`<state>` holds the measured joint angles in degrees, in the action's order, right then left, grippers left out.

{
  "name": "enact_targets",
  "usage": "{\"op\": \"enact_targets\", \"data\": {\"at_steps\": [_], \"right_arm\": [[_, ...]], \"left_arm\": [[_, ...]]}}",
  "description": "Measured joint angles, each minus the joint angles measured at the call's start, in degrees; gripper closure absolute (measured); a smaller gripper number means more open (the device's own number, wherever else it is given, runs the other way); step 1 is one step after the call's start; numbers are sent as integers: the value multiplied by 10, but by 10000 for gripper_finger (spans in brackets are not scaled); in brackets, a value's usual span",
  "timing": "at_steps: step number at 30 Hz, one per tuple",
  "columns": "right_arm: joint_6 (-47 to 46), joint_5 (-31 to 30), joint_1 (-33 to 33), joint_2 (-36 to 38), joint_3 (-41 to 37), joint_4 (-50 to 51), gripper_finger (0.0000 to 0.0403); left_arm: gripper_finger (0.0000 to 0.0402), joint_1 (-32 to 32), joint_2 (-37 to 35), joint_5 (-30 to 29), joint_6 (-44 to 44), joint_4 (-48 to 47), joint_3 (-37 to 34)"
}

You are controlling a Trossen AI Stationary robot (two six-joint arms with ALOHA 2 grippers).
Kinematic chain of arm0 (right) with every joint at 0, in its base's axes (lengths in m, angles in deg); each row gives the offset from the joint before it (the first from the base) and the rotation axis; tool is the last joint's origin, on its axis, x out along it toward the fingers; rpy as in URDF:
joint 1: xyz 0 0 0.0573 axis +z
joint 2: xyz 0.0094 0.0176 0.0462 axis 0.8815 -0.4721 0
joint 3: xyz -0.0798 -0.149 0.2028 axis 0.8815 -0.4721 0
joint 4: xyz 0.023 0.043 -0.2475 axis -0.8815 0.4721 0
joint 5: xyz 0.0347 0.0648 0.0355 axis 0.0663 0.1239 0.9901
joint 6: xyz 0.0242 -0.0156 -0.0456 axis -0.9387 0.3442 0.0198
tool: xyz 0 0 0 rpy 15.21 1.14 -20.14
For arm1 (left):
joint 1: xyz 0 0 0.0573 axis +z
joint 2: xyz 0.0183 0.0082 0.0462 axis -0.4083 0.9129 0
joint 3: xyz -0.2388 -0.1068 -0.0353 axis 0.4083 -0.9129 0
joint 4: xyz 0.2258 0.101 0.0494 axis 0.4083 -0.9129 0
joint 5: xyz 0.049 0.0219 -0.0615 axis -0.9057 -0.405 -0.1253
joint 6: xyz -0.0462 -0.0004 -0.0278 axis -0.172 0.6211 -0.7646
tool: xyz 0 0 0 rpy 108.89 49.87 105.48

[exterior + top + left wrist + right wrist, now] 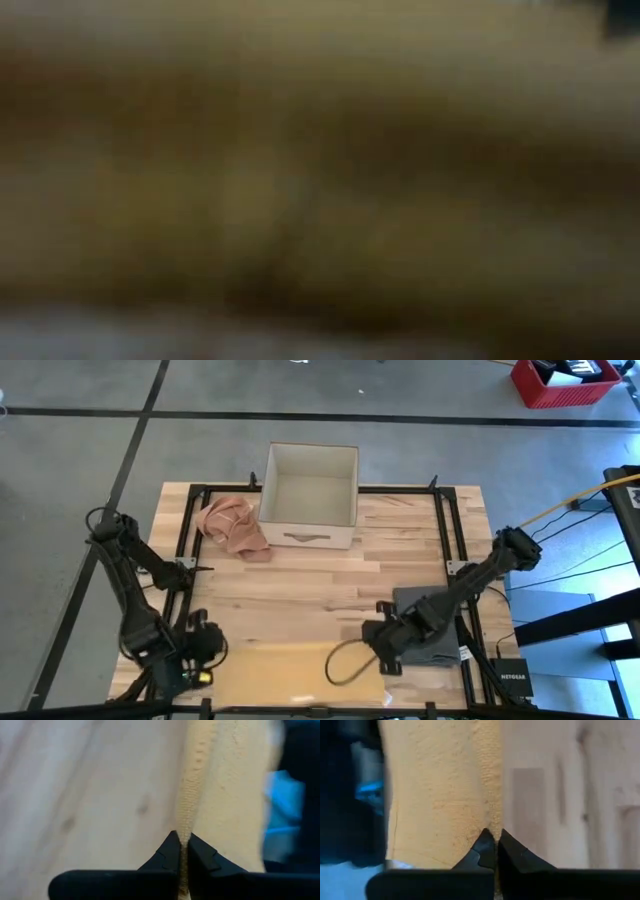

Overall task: Fold towel
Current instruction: Fold the yellow towel

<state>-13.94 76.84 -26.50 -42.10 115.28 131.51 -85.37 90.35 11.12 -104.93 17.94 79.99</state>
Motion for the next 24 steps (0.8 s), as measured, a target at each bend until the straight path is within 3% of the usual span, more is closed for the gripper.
{"op": "enact_targets", "data": {"at_steps": [8, 17, 20, 24], "right_arm": [[42, -79, -78, 0, -143, -78, 396], [74, -108, -110, 0, -159, -108, 389], [78, -102, -111, 0, -160, -98, 360], [79, -123, -111, 0, -160, -96, 290]], "left_arm": [[390, 34, 0, -11, -28, -1, -179], [388, 81, 0, 3, 38, -13, -219], [370, 92, 0, 15, 68, -23, -219], [317, 107, 0, 23, 109, -38, -219]]}}
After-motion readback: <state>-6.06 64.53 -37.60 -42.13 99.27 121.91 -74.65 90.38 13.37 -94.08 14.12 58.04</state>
